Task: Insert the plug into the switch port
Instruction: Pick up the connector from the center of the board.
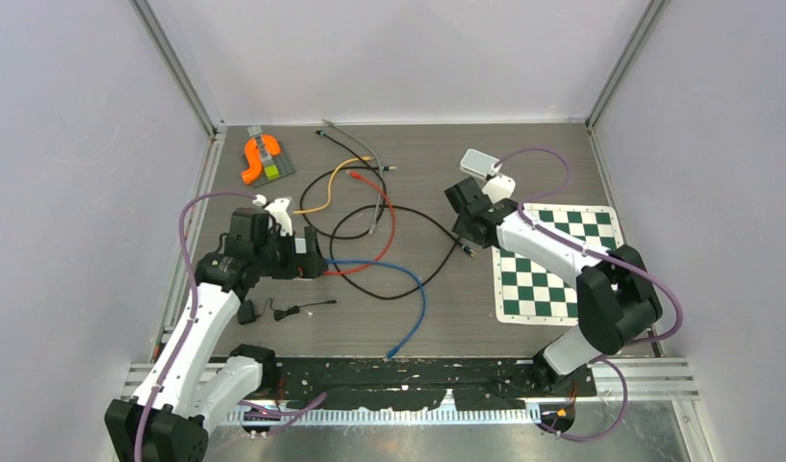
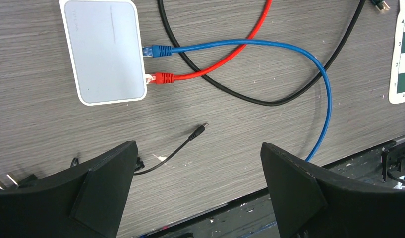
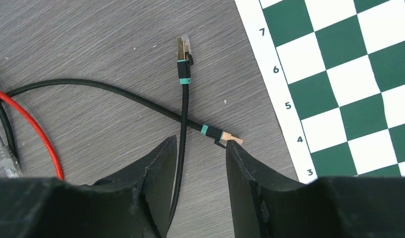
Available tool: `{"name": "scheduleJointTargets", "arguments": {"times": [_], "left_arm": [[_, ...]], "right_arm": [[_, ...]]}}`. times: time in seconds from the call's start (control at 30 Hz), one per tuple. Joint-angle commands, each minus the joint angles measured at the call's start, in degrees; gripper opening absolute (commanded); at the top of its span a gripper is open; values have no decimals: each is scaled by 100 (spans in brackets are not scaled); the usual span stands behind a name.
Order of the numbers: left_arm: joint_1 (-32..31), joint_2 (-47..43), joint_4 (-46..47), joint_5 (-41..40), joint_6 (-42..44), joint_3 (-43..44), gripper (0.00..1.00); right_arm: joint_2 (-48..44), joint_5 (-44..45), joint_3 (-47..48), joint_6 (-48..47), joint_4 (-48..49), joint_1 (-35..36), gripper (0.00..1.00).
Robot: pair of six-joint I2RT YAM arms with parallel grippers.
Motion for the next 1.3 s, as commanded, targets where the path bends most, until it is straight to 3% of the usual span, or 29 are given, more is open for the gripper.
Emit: {"name": "scheduleJointTargets", "arguments": {"times": [0.0, 0.6, 0.87, 1.2, 1.27], "left_arm": [[-66, 32, 30, -186, 80, 12, 100], [-80, -156, 19, -354, 110, 15, 100], [-78, -81, 10, -354, 123, 28, 100], [-78, -21, -6, -417, 141, 38, 100], [-76, 26, -32, -419, 145, 57, 99]], "right_arm": [[148, 162, 146, 523, 97, -154, 48], [1344, -877, 478, 982, 459, -264, 43], [1602, -635, 583, 627, 609, -268, 33], [1921, -457, 635, 290, 668, -362, 33], [1929, -491, 603, 216, 774, -395, 29]]}}
